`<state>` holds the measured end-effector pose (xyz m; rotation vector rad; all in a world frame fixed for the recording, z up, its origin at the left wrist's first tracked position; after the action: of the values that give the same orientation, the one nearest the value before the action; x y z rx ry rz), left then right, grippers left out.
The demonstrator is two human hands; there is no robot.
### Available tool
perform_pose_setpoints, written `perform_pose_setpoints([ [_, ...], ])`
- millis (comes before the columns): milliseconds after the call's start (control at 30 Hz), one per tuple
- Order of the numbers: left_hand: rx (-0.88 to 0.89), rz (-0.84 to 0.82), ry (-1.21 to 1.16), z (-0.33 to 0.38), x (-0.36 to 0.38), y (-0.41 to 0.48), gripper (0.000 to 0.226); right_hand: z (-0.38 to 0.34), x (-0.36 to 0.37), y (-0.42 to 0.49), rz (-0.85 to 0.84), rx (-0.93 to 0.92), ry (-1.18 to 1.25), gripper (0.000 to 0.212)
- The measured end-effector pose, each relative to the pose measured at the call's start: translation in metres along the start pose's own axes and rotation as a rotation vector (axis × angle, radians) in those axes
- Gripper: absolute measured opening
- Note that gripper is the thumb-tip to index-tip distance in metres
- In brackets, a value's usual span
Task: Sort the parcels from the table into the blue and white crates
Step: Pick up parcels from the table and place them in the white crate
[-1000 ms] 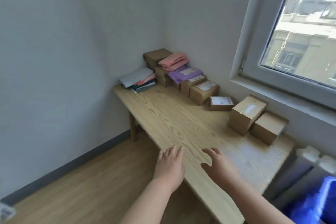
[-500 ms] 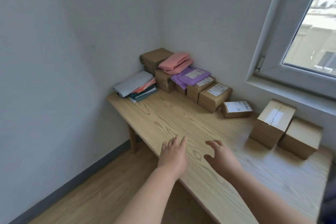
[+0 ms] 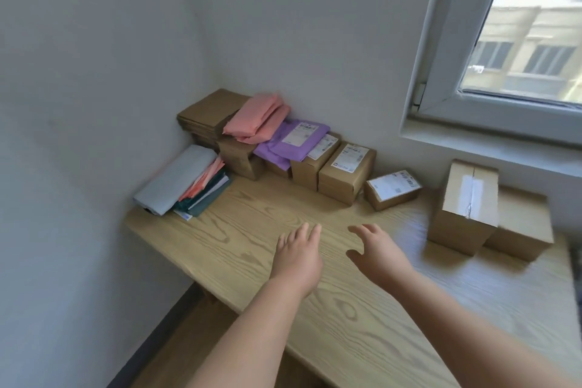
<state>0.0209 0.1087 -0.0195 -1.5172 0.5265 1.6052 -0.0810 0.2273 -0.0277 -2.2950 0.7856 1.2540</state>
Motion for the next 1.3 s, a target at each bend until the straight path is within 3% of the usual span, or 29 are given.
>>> perform_pose_setpoints([
  [267, 0.277, -0.078, 0.024, 0.062, -0.008, 0.086, 0.061, 0.05, -0.047, 0.007, 0.178, 0.279, -0.001, 0.053],
  [600, 0.521, -0.261, -0.081, 0.181, 0.021, 0.113, 0.064, 0.14, -0.082, -0.032, 0.311, 0.648, 0.106, 0.058],
  [967, 0.268, -0.469, -0.301, 0.276, 0.063, 0.168, 0.059, 0.234, -0.099, -0.009, 0.273, 0.75, 0.219, 0.065],
  [1133, 0.095, -0.54, -0.433, 0.288, 0.089, 0.18, 0.053, 0.265, -0.091, 0.003, 0.349, 0.799, 0.489, 0.046],
  [1300, 0.014, -0.522, -0.697, 0.273, 0.089, 0.18, 0.044, 0.269, -0.082, -0.003, 0.375, 0.85, 0.668, 0.067],
])
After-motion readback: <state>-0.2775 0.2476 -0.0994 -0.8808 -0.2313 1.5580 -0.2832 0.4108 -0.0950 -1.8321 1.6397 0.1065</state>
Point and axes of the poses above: each hand's wrist, its own y-axis towards the middle knuckle, its own x-axis out of the palm, z = x × y, the point moved 6 cm from there along y, towards the middle knuckle, and after that the axes turned 8 degrees about -x, right-handed, at the moved point
